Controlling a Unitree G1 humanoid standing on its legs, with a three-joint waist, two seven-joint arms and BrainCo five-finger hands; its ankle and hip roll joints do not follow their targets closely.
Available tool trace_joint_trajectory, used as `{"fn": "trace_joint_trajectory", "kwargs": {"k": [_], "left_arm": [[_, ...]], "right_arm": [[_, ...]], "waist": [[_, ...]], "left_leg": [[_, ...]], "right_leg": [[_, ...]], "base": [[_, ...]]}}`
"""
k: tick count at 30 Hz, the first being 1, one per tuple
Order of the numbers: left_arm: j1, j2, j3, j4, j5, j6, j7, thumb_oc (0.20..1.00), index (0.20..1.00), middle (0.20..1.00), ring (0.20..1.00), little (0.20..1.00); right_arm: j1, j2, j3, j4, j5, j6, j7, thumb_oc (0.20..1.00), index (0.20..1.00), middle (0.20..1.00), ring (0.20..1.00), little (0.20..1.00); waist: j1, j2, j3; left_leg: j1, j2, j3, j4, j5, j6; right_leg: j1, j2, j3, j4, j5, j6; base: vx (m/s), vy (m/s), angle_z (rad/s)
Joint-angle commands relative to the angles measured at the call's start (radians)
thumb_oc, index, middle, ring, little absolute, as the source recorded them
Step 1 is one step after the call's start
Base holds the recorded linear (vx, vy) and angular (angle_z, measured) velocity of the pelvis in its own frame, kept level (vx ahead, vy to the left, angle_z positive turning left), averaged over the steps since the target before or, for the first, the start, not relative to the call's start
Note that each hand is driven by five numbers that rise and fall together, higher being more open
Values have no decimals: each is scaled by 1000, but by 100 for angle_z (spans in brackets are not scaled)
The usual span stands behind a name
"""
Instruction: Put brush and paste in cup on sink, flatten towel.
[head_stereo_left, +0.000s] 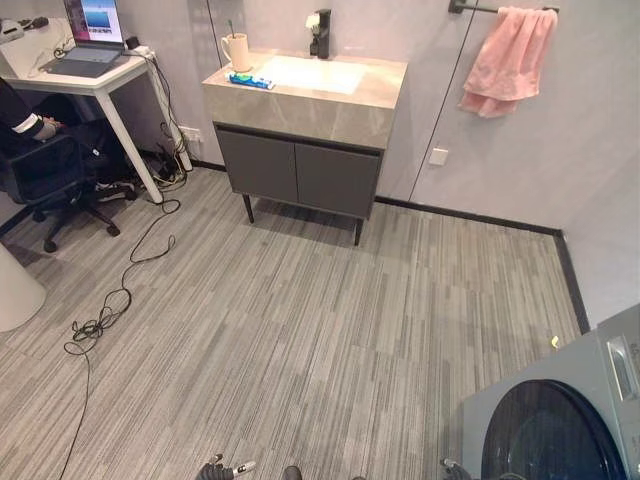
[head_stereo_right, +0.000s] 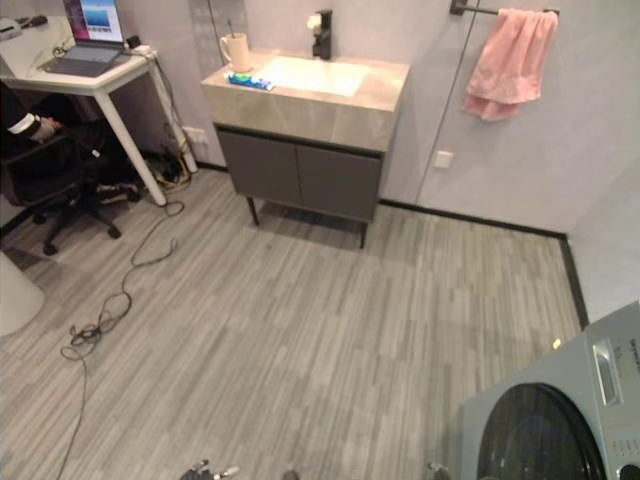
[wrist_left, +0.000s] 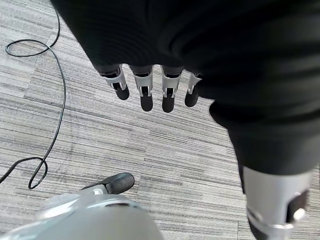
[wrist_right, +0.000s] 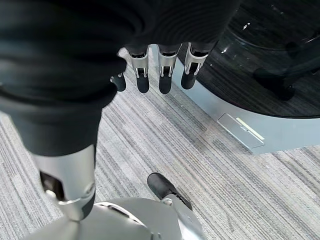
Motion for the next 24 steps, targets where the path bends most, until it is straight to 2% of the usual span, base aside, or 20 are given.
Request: {"fn": "trace_joint_trajectory", "kwargs": {"k": [1, 3, 5, 6, 7, 9, 10, 11, 12, 13, 14, 16, 18, 21, 22, 23, 24], "left_arm": [[-47, 9, -24, 13, 33, -28, 6, 1000, 1000, 1000, 1000, 1000], [-55, 18, -51, -30, 40, -42, 18, 1000, 1000, 1000, 1000, 1000], [-63, 21, -61, -49, 42, -47, 23, 1000, 1000, 1000, 1000, 1000], [-66, 22, -63, -44, 39, -46, 24, 1000, 1000, 1000, 1000, 1000], [-69, 28, -57, -30, 33, -48, 26, 1000, 1000, 1000, 1000, 1000], [-68, 25, -57, -25, 32, -49, 23, 1000, 1000, 1000, 1000, 1000], [-75, 20, -62, -9, 36, -51, 17, 1000, 1000, 1000, 1000, 1000], [-75, 19, -62, -8, 36, -51, 17, 1000, 1000, 1000, 1000, 1000], [-76, 19, -64, -9, 38, -52, 14, 1000, 1000, 1000, 1000, 1000], [-81, 22, -62, -15, 27, -59, 12, 1000, 1000, 1000, 1000, 1000], [-81, 22, -62, -15, 27, -59, 12, 1000, 1000, 1000, 1000, 1000], [-82, 26, -58, -22, 12, -64, 14, 1000, 1000, 1000, 1000, 1000], [-78, 30, -48, -24, 8, -65, 11, 1000, 1000, 1000, 1000, 1000], [-66, 25, -42, -3, 21, -54, 3, 1000, 1000, 1000, 1000, 1000], [-66, 25, -29, 24, 25, -45, 4, 1000, 1000, 1000, 1000, 1000], [-66, 25, -29, 24, 25, -45, 5, 1000, 1000, 1000, 1000, 1000], [-64, 22, -26, 30, 28, -41, 7, 1000, 1000, 1000, 1000, 1000]], "right_arm": [[-49, -11, -7, -1, 58, -20, -9, 1000, 1000, 1000, 1000, 1000], [-54, -25, -37, -34, 123, -39, -21, 1000, 1000, 1000, 1000, 1000], [-53, -27, -67, -63, 216, -65, -10, 1000, 1000, 1000, 1000, 1000], [-51, -24, -81, -73, 274, -78, 4, 1000, 1000, 1000, 1000, 1000], [-38, -18, -111, -72, 352, -90, 16, 1000, 1000, 1000, 1000, 1000], [-33, -17, -120, -63, 373, -93, 21, 1000, 1000, 1000, 1000, 1000], [-26, -17, -130, -58, 393, -98, 34, 1000, 1000, 1000, 1000, 1000], [-26, -18, -130, -58, 392, -98, 34, 1000, 1000, 1000, 1000, 1000], [-26, -20, -134, -56, 404, -97, 36, 1000, 1000, 1000, 1000, 1000], [-19, -11, -149, -83, 465, -104, 64, 1000, 1000, 1000, 1000, 1000], [-19, -11, -149, -83, 465, -104, 64, 1000, 1000, 1000, 1000, 1000], [-18, -7, -151, -113, 483, -112, 71, 1000, 1000, 1000, 1000, 1000], [-17, -8, -147, -132, 482, -111, 78, 1000, 1000, 1000, 1000, 1000], [4, -20, -143, -122, 469, -109, 85, 1000, 1000, 1000, 1000, 1000], [15, -29, -149, -111, 462, -108, 83, 1000, 1000, 1000, 1000, 1000], [15, -30, -149, -111, 462, -108, 83, 1000, 1000, 1000, 1000, 1000], [22, -36, -147, -107, 451, -110, 82, 1000, 1000, 1000, 1000, 1000]], "waist": [[13, -22, 4], [-5, -15, 37], [-18, -4, 61], [-35, -3, 62], [-47, -5, 65], [-50, -4, 67], [-69, -11, 64], [-71, -9, 66], [-79, -14, 70], [-103, -22, 76], [-104, -20, 79], [-115, -21, 90], [-123, -24, 89], [-137, -28, 52], [-149, -12, 25], [-150, -12, 25], [-161, -1, 12]], "left_leg": [[11, -50, -35, 32, -36, 3], [17, -60, -53, 38, -38, 16], [22, -61, -70, 42, -42, 22], [28, -62, -80, 40, -43, 20], [46, -71, -96, 37, -51, 15], [57, -71, -94, 35, -59, 12], [69, -84, -111, 33, -83, 6], [72, -82, -114, 33, -84, 6], [85, -90, -122, 33, -95, 2], [121, -96, -135, 29, -117, -6], [125, -93, -136, 28, -118, -6], [151, -89, -136, 29, -135, -14], [179, -91, -141, 25, -151, -20], [226, -94, -161, 32, -191, -23], [246, -69, -181, 53, -177, -40], [246, -68, -181, 53, -177, -40], [245, -56, -191, 98, -159, -54]], "right_leg": [[-139, -93, 96, 204, 119, 107], [-197, -88, 136, 314, 172, 101], [-247, -61, 166, 402, 162, 91], [-264, -18, 199, 409, 138, 85], [-284, 27, 212, 347, 89, 69], [-275, 15, 185, 298, 89, 68], [-333, 6, 169, 162, 137, 81], [-330, 7, 166, 161, 136, 81], [-333, 13, 186, 108, 167, 93], [-382, 10, 218, -4, 236, 113], [-377, 12, 216, -7, 236, 113], [-394, -15, 160, -95, 267, 123], [-401, -25, 129, -105, 273, 125], [-362, -5, 155, -92, 292, 99], [-349, 23, 161, -57, 276, 78], [-349, 23, 160, -57, 275, 78], [-349, 45, 162, -32, 257, 63]], "base": [[-23, 139, 7], [-25, 151, 16], [26, 116, 32], [180, 94, 50], [165, 54, 55], [189, 1, 52], [210, -26, 27], [240, -30, 20], [300, -27, 26], [301, -26, 34], [291, -27, 40], [230, -51, 26], [291, -78, 22], [415, -144, 30], [407, -165, 27], [451, -185, 43], [386, -154, 31]]}}
